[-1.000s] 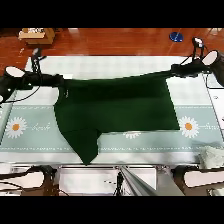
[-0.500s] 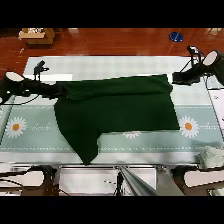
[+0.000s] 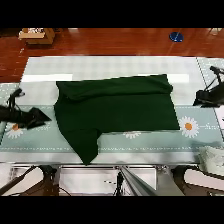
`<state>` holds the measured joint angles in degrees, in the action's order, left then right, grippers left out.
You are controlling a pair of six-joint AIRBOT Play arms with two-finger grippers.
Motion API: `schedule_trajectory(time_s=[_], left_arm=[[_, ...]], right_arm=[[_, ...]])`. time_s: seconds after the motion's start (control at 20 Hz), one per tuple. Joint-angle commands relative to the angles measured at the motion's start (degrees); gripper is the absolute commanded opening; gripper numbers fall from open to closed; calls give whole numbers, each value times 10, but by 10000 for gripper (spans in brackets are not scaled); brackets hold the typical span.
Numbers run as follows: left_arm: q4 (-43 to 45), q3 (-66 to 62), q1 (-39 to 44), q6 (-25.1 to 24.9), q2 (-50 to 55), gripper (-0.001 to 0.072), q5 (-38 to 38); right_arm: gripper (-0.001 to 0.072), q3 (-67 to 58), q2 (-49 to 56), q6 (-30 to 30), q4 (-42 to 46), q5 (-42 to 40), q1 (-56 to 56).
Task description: Fold the shirts.
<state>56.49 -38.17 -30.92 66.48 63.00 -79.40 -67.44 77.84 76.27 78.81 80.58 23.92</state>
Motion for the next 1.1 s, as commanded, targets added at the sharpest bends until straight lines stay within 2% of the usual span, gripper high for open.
schedule_trajectory(time_s=[0.0,0.2,0.55,0.7,0.8,0.85,0.95,1.05], left_arm=[[-29,110,-23,-15,-67,559,-8],[-30,147,6,-28,-63,566,1],[-32,147,109,-23,-32,566,88],[-66,147,153,-24,8,564,121],[-91,147,179,-24,39,532,143],[-94,147,188,-23,54,433,153],[-94,147,193,-24,77,155,155],[-93,147,193,-30,82,20,151]], right_arm=[[466,89,-57,-54,-139,-32,61],[466,110,-66,-58,-149,-45,67],[466,110,-66,-61,-153,-47,67],[466,110,-66,-61,-153,-45,67],[465,110,-66,-61,-153,-45,67],[466,110,-66,-59,-154,-44,67],[466,110,-66,-57,-153,-40,67],[473,110,-66,-60,-152,-30,67]])
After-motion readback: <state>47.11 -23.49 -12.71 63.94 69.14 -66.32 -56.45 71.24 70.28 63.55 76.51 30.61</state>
